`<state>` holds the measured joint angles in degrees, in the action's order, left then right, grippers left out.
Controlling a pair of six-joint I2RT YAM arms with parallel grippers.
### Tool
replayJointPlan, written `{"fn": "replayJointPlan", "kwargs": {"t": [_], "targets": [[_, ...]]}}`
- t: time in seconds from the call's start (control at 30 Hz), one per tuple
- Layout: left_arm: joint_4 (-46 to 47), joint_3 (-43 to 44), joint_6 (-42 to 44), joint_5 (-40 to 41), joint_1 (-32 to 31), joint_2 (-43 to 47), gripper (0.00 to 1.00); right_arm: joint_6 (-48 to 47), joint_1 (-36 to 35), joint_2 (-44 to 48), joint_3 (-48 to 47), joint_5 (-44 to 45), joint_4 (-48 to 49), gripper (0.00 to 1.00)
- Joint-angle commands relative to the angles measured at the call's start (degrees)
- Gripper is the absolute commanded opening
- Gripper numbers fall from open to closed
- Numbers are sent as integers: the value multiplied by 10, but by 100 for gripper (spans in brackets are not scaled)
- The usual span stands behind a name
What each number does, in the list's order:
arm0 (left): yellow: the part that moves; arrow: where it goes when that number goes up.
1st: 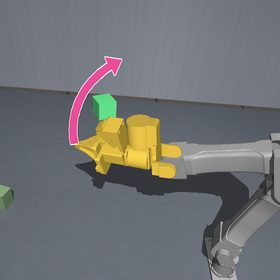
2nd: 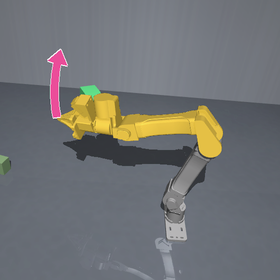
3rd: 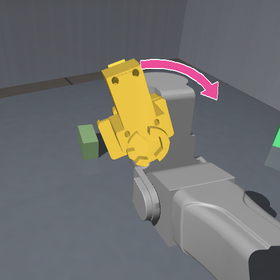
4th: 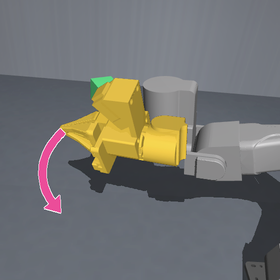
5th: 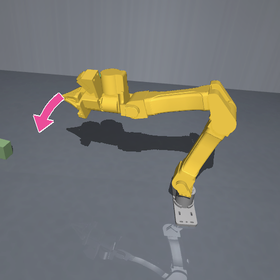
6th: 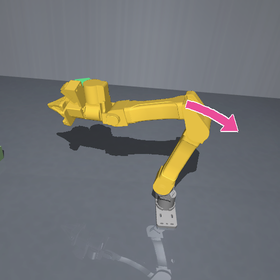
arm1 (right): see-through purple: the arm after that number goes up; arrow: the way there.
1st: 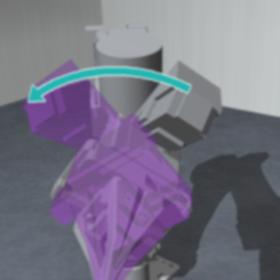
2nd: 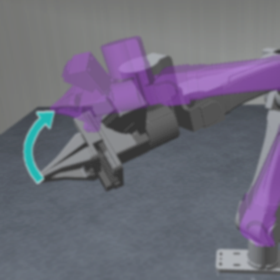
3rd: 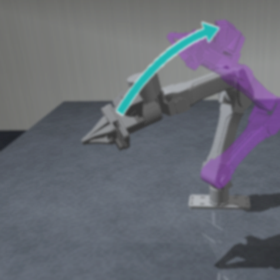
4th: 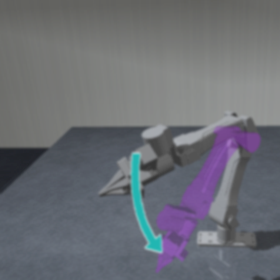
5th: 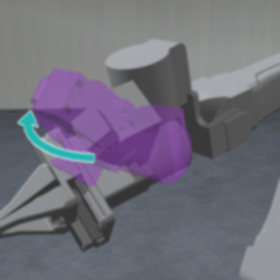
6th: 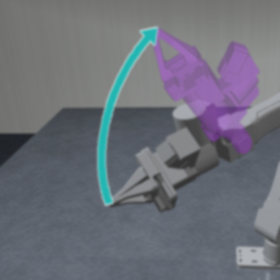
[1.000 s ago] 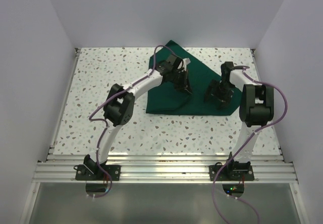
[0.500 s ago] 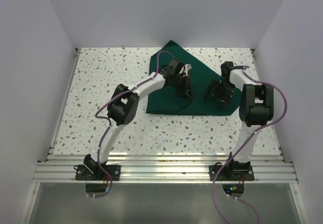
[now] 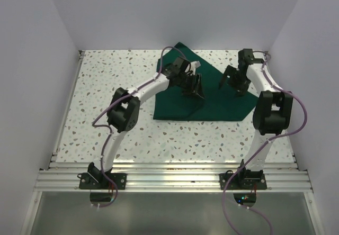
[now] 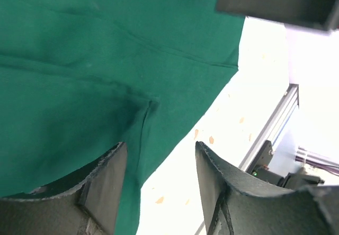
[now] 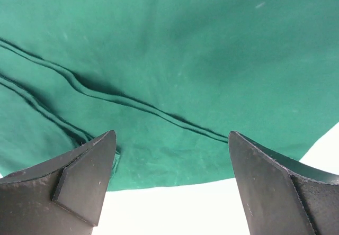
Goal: Prepare the surgical pack
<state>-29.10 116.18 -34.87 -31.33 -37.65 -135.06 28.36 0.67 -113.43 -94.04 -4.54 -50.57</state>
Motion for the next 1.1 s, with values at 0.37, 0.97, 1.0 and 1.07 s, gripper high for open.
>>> {"fn": "replayJointPlan", "kwargs": {"t": [0.37,0.97,1.0,1.07], "targets": [[53,-199,147,15,73,192,50,41,101,50,60,93,109,84],[63,-343,182,52,165,302,18,-8,182,-48,71,96,157,80],[63,-350,183,52,173,307,18,-8,184,-52,70,101,157,80],[60,-364,182,51,180,319,18,-12,194,-64,65,100,156,79]]}}
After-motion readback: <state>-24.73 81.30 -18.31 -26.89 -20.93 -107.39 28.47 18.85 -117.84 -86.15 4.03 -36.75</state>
